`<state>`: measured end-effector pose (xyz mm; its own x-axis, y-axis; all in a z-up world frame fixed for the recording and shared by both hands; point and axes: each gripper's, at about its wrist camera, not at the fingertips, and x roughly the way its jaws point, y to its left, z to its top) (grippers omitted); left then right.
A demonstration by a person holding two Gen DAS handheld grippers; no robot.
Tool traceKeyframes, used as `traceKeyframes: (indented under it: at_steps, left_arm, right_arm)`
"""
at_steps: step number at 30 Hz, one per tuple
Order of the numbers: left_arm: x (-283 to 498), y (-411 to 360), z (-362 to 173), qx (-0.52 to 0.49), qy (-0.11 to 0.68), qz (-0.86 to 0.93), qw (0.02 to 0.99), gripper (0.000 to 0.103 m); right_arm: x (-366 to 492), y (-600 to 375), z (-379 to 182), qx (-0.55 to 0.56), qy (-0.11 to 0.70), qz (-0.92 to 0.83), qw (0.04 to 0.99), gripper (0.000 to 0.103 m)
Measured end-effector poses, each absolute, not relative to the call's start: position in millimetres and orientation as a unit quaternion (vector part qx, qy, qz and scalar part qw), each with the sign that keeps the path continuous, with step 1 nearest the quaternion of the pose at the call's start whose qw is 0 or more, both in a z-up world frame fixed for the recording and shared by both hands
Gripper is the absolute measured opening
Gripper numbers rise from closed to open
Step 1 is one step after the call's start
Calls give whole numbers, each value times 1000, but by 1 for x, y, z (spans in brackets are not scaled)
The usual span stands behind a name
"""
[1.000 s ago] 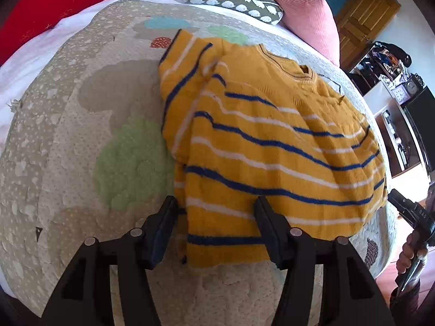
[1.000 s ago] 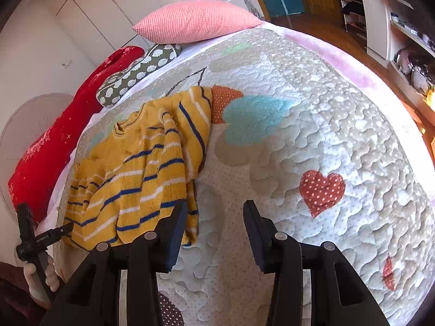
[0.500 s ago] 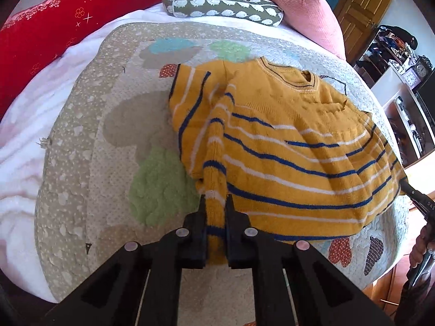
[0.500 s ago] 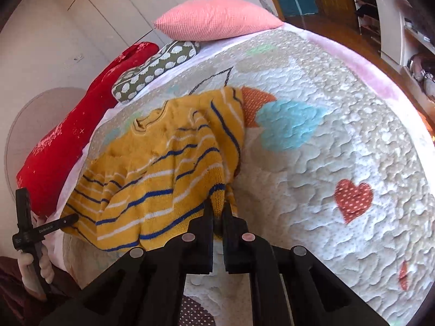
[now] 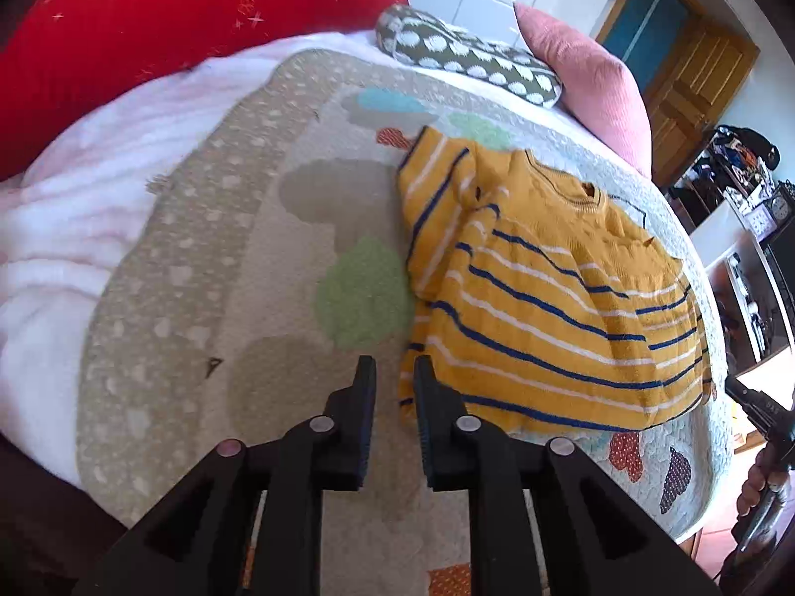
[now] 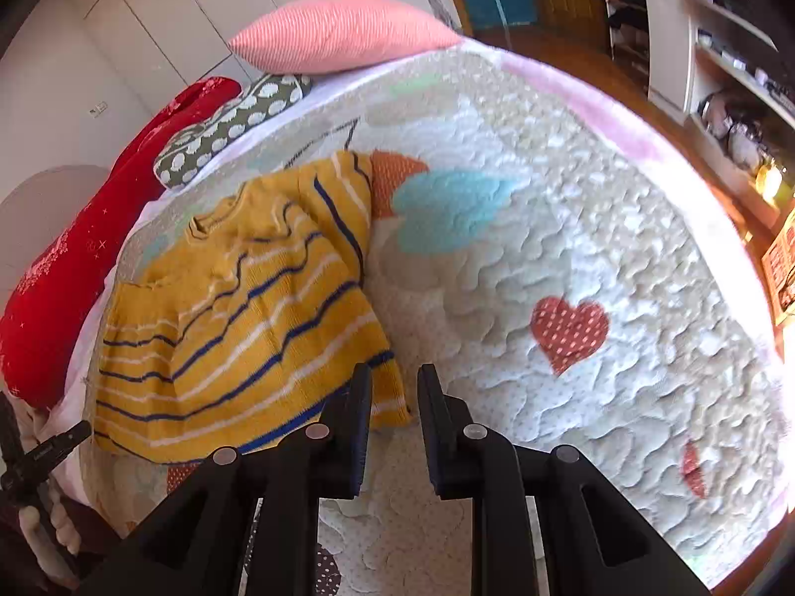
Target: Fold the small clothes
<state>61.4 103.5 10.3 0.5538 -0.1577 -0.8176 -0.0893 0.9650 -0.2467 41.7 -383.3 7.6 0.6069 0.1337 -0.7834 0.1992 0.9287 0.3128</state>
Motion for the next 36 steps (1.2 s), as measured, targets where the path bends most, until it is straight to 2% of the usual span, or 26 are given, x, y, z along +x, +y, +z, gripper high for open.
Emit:
traceKeyframes:
  at_steps: [2,3,7,8,13,18,20,22,29,32,36]
  left_arm:
    - [38,115,16,-150,449,-5,881,42]
    - [24,120,17,-156,440,6,884,44]
    - [-15,131,12,-165,426,40,889,46]
    - [-24,135,10,-168,427,44,888,47]
    - [-51,148,1,-169,431,52,885,48]
    - [-65,172,2,-152,415,100,892,52]
    - [-67,181,1,-146,414,115,891,53]
    - [-66,188,-2,-134,420,124,889,53]
    - [-52,200,-5,-115,434,148,881,53]
    - [-45,198,-1,-106,435,152,881,53]
    - [-39,189,9,-89,431,157,884,53]
  right_arm:
    - [42,-370,34,165,419,-12,893,20]
    - [44,-358,45,157,412,2,897,20]
    - [65,-285,63,140,421,81,893,23]
    - [73,-263,61,140,430,97,887,27]
    - [131,-151,43,121,462,138,868,27]
    - [206,-76,12,47,484,95,868,16]
    - [229,-57,-3,54,504,100,856,10]
    - [242,-36,-14,71,522,128,841,10]
    - [249,25,-35,-9,526,150,837,14]
    - [233,43,-23,-89,497,173,846,18]
    - [200,27,9,-71,452,220,861,18]
